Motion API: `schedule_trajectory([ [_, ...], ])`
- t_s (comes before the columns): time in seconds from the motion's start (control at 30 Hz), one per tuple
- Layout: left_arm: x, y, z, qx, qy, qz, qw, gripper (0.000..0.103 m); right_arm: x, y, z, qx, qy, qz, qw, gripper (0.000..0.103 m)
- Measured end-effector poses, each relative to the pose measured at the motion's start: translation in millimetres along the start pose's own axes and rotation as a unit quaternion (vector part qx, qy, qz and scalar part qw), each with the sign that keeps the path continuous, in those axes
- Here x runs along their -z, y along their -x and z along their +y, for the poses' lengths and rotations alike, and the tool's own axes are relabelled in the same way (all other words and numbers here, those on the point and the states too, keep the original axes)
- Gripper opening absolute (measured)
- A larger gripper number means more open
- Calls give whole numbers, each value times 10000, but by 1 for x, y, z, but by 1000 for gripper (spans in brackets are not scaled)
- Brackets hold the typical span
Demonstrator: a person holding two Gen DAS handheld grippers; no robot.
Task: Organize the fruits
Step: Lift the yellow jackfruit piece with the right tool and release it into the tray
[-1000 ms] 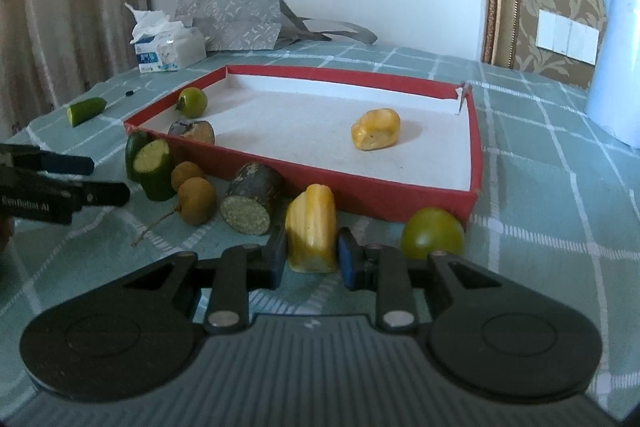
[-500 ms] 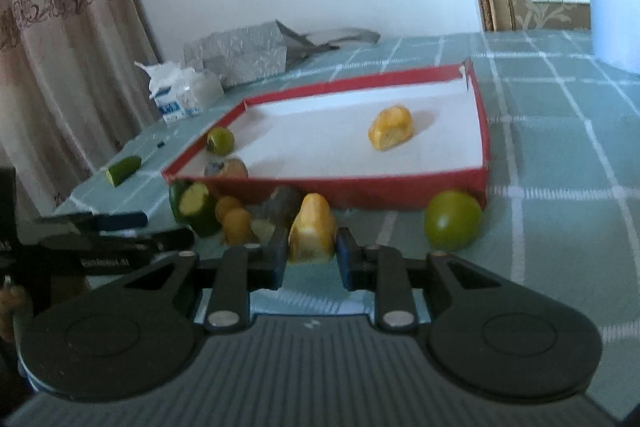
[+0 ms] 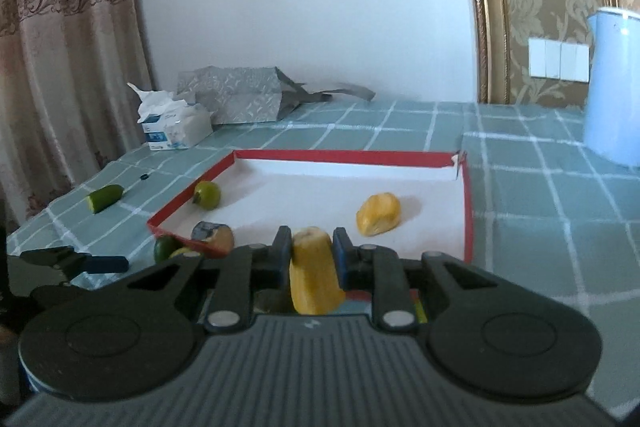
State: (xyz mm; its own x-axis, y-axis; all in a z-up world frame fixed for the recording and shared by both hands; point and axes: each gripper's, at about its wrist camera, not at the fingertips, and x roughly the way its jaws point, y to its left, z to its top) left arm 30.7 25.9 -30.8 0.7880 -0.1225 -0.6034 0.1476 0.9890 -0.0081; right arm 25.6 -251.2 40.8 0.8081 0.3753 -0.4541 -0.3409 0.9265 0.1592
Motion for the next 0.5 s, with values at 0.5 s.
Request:
schedule_trajectory([
  [0.5, 0, -1, -1, 29, 7, 2, 10000, 99, -30, -92, 10, 393, 306, 315, 9983, 21],
])
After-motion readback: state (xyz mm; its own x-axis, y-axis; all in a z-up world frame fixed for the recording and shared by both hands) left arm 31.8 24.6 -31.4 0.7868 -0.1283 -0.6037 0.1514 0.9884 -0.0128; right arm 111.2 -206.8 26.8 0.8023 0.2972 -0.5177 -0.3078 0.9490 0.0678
